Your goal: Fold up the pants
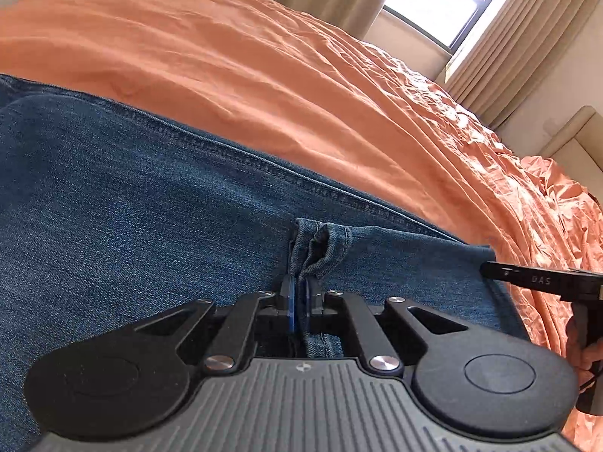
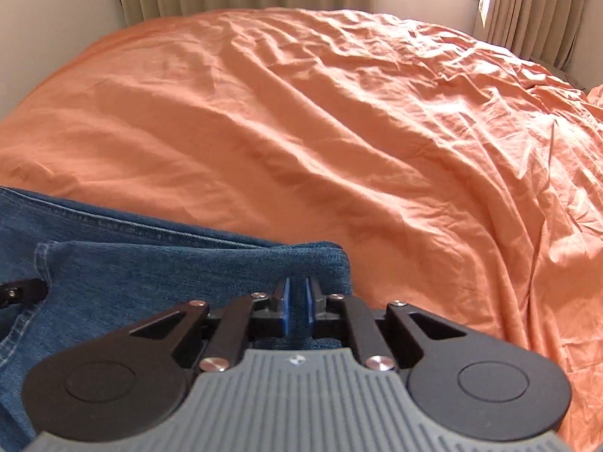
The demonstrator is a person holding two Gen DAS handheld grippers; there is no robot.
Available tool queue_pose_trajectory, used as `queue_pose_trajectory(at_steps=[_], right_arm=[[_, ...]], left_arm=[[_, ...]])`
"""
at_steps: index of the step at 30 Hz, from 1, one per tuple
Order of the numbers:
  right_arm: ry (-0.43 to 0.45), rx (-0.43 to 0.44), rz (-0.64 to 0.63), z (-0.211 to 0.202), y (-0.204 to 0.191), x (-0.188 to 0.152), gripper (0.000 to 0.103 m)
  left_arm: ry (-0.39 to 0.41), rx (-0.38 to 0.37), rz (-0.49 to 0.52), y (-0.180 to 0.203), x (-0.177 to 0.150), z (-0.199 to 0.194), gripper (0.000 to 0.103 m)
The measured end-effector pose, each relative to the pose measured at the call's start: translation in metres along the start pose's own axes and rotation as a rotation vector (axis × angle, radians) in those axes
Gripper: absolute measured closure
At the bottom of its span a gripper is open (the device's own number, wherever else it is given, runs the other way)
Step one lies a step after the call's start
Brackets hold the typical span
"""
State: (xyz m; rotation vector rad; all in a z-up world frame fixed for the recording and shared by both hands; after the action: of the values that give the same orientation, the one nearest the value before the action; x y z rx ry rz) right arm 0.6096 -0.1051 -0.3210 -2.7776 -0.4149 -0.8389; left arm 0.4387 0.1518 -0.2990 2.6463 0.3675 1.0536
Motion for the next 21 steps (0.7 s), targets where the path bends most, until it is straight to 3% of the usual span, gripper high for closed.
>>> queue_pose_trajectory(at_steps=[7, 13, 21], right_arm=[[-0.003, -0.015, -0.006, 0.005, -0.001, -0.006, 0.103], [0.037, 0.065, 0.007, -0.045, 0.001, -0.013, 0.095], [0.018, 0.163, -0.192, -0.111, -0.004, -0.072, 0.096]], left_arm=[[-0.001, 0.022, 0.034, 0.005, 0.001, 0.000, 0.096], [0.013, 0.055, 0.054, 0.013, 0.006, -0.027, 0.083], [0.048, 0.023, 0.161, 0.045, -0.012, -0.076, 0.082]])
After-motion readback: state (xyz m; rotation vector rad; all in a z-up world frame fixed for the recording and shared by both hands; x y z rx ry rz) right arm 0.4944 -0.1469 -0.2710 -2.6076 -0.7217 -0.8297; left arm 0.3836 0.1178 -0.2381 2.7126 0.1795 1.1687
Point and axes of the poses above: each gripper's, at about its wrist camera, not at the fingertips, and z roughly the way its jaws point, y to its right, x to its top, the point moved 10 cm from there along z, roughly the way its jaws point, and after that the axes turned 5 degrees about z, right-handed, at the moved point
